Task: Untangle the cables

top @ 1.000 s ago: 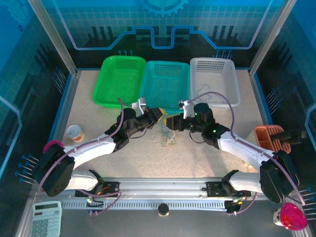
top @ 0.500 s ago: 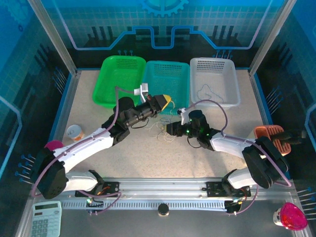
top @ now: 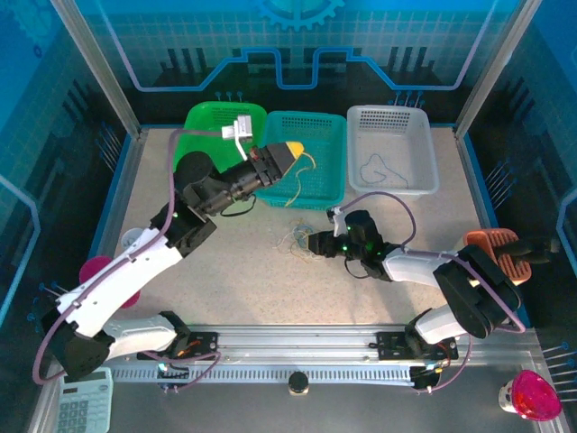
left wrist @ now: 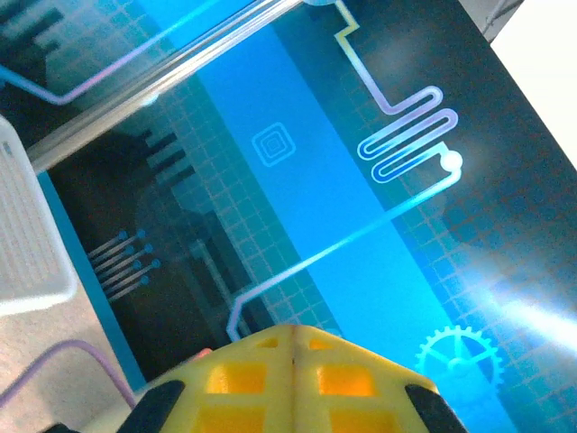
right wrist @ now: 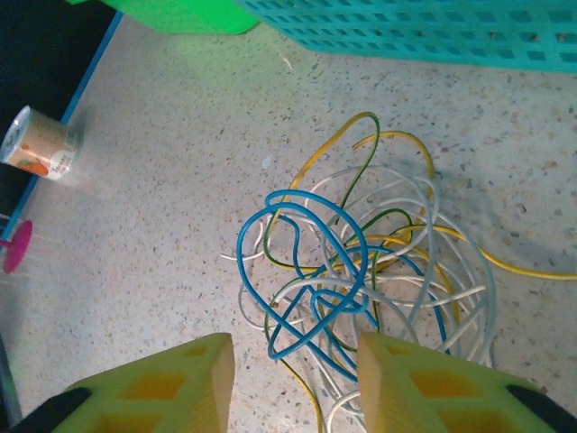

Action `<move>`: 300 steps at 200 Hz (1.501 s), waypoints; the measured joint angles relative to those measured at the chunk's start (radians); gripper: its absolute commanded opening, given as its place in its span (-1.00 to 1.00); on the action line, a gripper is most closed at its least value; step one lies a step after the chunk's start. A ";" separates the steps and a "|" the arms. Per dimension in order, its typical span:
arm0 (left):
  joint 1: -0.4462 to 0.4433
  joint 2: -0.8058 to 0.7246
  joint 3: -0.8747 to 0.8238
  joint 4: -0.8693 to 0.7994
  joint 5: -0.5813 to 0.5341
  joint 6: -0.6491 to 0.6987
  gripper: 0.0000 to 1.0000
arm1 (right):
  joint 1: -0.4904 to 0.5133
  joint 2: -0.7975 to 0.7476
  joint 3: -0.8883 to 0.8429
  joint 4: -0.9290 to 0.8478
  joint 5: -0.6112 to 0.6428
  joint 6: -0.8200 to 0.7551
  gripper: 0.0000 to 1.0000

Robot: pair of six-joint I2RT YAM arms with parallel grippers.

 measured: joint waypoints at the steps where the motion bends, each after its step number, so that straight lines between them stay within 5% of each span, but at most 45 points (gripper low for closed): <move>1: 0.002 -0.001 0.004 -0.006 0.000 0.008 -1.00 | 0.000 -0.002 0.000 -0.001 0.001 0.003 -0.06; 89: 0.351 0.099 0.180 -0.294 -0.073 0.306 -1.00 | 0.000 -0.231 0.080 -0.235 0.037 -0.048 0.17; 188: 0.536 0.494 0.288 -0.369 -0.116 0.515 -0.99 | -0.009 -0.224 0.102 -0.410 0.111 -0.069 0.21; 208: 0.556 0.549 0.294 -0.384 -0.115 0.523 -0.56 | -0.009 -0.176 0.111 -0.412 0.110 -0.071 0.21; 230: 0.581 0.578 0.294 -0.401 -0.103 0.533 0.51 | -0.009 -0.130 0.129 -0.412 0.107 -0.074 0.21; 242: 0.592 0.579 0.294 -0.412 -0.097 0.533 0.92 | -0.010 -0.111 0.141 -0.412 0.107 -0.075 0.21; 300: 0.600 0.483 0.260 -0.398 0.005 0.499 0.98 | -0.010 -0.009 0.177 -0.396 0.101 -0.080 0.20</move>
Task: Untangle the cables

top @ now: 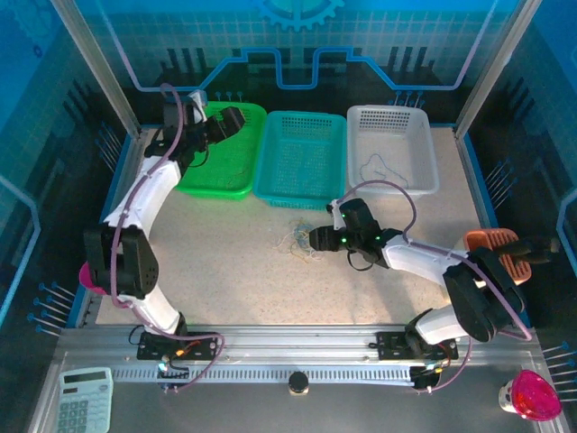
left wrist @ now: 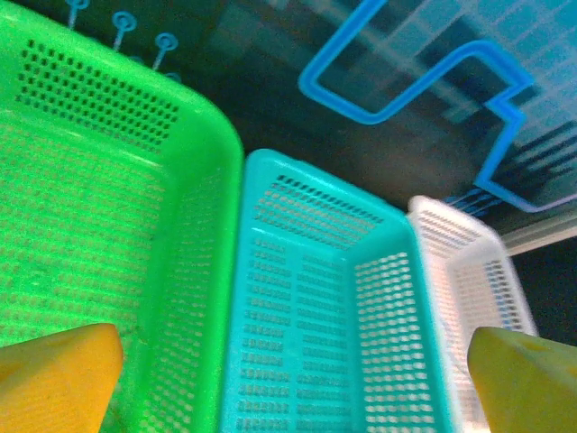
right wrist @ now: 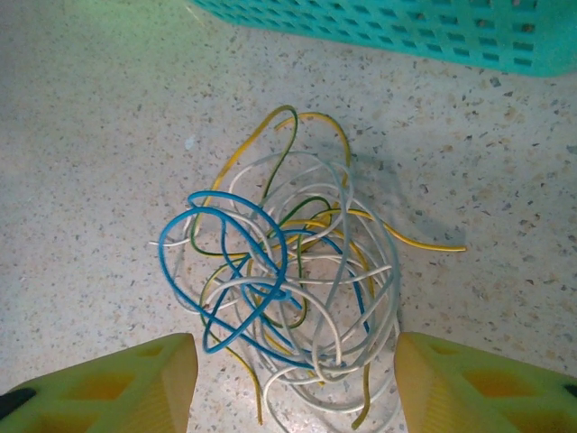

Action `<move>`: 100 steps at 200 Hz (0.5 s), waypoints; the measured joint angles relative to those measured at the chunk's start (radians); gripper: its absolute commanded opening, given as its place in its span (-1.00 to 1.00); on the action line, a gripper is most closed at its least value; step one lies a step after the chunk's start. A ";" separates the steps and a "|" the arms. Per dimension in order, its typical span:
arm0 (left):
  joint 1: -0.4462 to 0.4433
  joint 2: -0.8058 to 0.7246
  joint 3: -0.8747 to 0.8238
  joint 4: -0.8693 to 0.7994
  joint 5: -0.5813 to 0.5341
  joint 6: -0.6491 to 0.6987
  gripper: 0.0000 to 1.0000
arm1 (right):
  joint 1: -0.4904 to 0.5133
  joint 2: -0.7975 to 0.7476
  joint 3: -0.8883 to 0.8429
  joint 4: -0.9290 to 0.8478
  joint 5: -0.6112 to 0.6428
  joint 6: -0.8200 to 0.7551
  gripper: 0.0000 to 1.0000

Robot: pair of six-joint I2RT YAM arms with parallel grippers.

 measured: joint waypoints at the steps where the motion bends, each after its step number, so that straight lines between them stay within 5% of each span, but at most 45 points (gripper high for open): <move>1: 0.000 -0.003 -0.003 0.002 0.001 -0.002 0.98 | 0.000 0.002 0.000 0.000 0.000 0.000 0.20; 36: -0.034 -0.224 -0.207 0.069 0.056 -0.102 0.98 | 0.001 0.072 0.027 0.014 -0.019 0.003 0.17; 100: -0.241 -0.488 -0.568 0.110 0.040 -0.205 0.99 | 0.106 0.085 0.076 0.018 -0.077 0.031 0.14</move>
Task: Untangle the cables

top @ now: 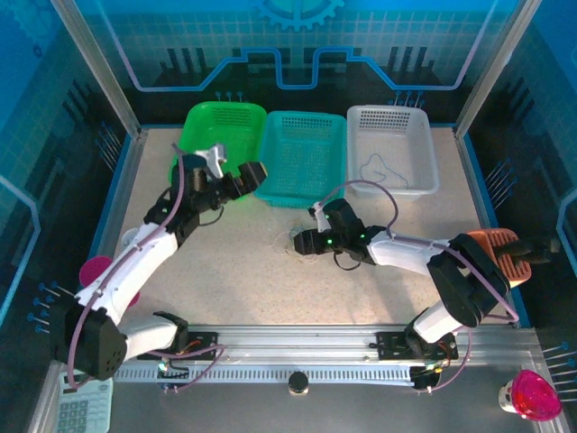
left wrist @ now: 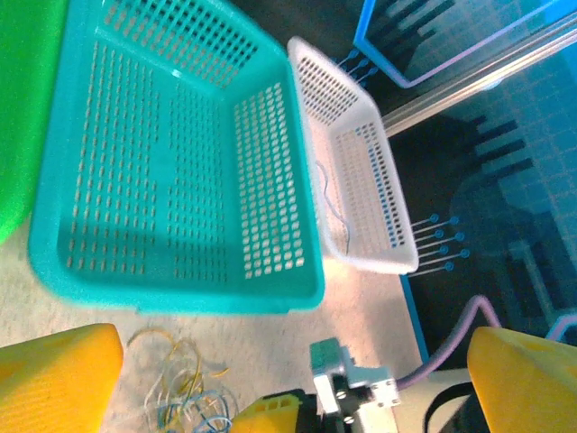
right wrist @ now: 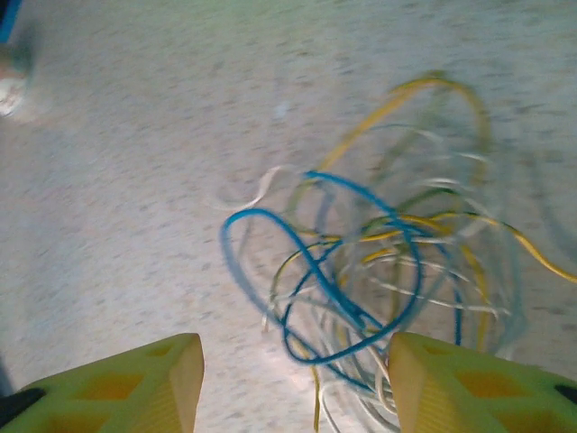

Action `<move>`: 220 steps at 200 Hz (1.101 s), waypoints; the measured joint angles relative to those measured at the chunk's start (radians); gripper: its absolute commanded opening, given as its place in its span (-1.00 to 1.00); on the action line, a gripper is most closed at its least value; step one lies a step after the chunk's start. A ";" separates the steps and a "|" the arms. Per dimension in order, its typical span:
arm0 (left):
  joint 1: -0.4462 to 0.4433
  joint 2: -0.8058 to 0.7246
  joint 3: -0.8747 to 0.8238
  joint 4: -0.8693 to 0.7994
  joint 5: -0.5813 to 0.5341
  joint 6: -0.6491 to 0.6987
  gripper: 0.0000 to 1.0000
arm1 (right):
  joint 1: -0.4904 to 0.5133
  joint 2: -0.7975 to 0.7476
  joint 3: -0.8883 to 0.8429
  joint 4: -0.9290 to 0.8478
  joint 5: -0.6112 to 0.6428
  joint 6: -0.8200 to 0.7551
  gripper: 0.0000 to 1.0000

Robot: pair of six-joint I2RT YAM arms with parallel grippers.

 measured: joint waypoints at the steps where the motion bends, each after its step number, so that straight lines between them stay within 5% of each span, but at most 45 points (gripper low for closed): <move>1: -0.001 -0.002 -0.004 0.001 0.000 -0.001 0.99 | 0.002 -0.002 0.000 0.000 0.000 0.000 0.15; 60: -0.024 -0.121 -0.190 0.009 -0.038 -0.074 0.99 | 0.001 -0.193 0.002 -0.089 0.037 -0.008 0.15; 138: -0.160 -0.128 -0.233 0.008 -0.087 -0.077 0.99 | -0.120 -0.201 -0.059 -0.158 0.095 0.047 0.09; 183: -0.292 0.008 -0.201 -0.045 -0.164 -0.008 0.98 | -0.174 -0.228 -0.103 -0.180 0.095 0.064 0.09; 220: -0.375 0.204 -0.061 -0.112 -0.241 0.085 0.75 | -0.210 -0.285 -0.128 -0.196 0.092 0.064 0.09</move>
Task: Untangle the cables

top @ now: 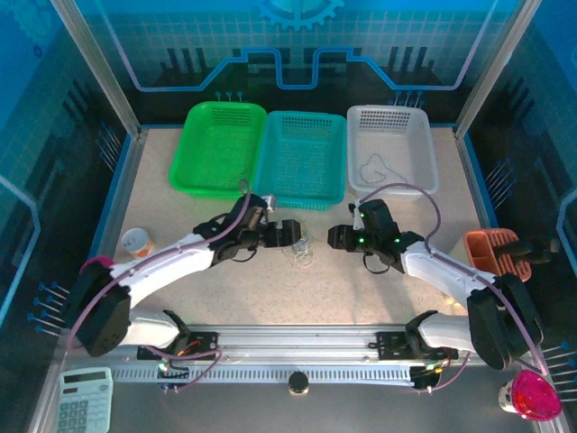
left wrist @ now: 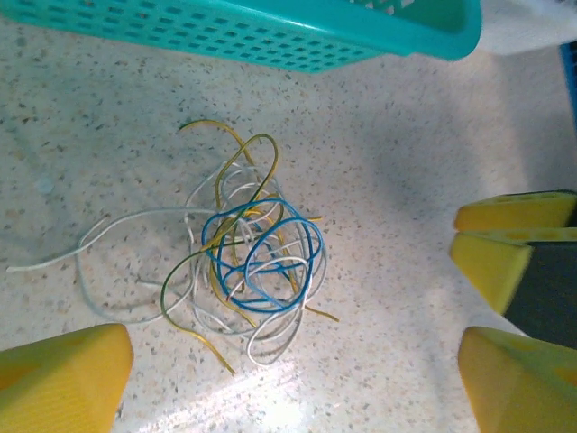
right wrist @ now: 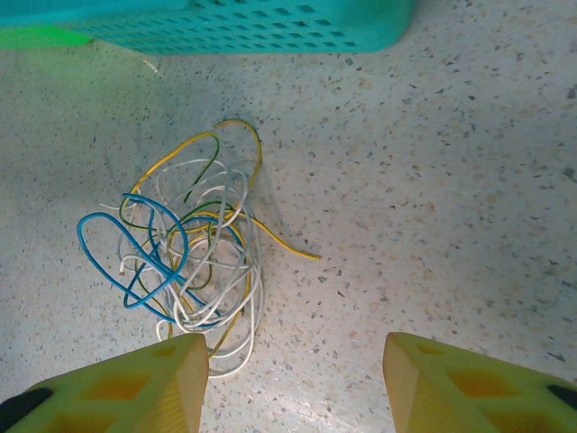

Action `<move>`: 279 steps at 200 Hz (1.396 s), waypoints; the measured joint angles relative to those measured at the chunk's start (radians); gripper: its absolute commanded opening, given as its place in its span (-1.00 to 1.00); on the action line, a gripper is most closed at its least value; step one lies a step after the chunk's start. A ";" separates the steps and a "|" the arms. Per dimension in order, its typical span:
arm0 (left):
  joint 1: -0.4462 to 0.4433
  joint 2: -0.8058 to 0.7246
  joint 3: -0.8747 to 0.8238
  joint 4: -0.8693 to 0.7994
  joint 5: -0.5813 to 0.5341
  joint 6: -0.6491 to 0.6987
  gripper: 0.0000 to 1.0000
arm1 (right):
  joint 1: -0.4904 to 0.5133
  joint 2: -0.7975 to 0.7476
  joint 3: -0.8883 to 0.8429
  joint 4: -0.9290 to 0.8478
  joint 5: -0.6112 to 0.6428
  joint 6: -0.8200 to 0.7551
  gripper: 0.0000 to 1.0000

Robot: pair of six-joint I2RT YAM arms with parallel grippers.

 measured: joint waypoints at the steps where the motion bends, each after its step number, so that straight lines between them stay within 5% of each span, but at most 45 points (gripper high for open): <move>1: -0.001 0.004 0.003 0.000 -0.002 0.001 0.74 | -0.002 -0.002 0.000 0.000 0.000 0.000 0.09; 93: -0.049 0.316 0.211 -0.052 -0.095 0.152 0.11 | -0.032 -0.051 -0.033 -0.011 -0.035 0.000 0.10; 123: -0.050 0.364 0.237 -0.052 -0.101 0.172 -0.23 | -0.032 -0.051 -0.033 -0.010 -0.056 0.002 0.10; 166: -0.050 0.394 0.241 -0.051 -0.100 0.191 -1.00 | -0.032 -0.040 -0.033 0.023 -0.086 0.021 0.09; 206: -0.050 0.360 0.212 -0.027 -0.097 0.204 -1.00 | -0.032 0.007 -0.033 0.064 -0.107 0.045 0.09; 279: -0.050 0.065 0.041 0.097 -0.038 0.211 -1.00 | -0.032 0.068 -0.033 0.110 -0.113 0.067 0.08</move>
